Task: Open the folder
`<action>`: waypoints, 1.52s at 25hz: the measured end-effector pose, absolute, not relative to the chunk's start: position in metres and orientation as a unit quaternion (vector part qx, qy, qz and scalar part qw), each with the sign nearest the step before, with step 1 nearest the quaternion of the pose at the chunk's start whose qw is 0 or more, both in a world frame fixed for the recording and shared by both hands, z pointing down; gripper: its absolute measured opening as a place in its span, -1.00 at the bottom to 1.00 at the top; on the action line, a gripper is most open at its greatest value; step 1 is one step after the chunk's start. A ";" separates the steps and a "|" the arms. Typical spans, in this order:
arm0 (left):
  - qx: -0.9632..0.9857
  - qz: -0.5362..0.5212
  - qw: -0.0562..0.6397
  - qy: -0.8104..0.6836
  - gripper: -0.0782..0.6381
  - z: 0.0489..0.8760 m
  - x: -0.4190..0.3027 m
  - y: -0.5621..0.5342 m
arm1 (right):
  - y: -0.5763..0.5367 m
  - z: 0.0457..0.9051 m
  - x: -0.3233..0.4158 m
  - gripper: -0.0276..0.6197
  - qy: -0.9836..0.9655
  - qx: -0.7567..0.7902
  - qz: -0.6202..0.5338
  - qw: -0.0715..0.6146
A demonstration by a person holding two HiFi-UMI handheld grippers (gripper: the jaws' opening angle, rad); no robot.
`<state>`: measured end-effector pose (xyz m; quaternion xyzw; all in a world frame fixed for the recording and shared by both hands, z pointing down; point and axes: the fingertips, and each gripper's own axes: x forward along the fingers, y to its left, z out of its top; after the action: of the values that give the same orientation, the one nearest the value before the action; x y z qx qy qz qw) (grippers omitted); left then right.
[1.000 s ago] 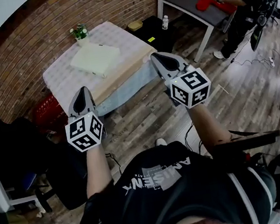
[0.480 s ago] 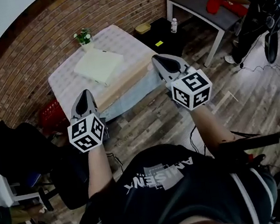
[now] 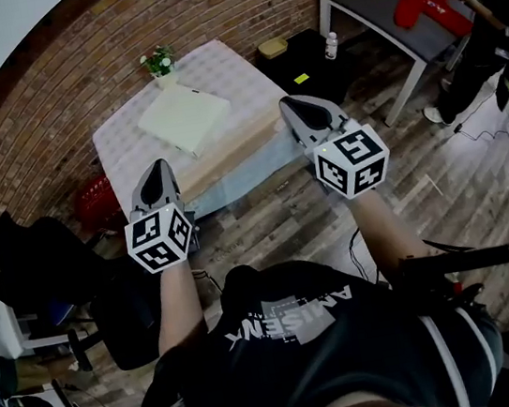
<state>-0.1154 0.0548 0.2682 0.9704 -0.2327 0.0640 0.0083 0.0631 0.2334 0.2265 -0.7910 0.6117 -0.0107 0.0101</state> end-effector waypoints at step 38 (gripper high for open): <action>0.979 0.081 0.055 -0.178 -0.75 0.331 0.023 -0.206 | -0.049 0.259 0.185 -0.79 0.596 -0.799 -0.062 -0.044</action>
<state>0.0229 -0.2055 0.3308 0.9791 -0.1780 0.0813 0.0547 0.1847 -0.0491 0.2592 -0.7995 0.5958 -0.0623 -0.0444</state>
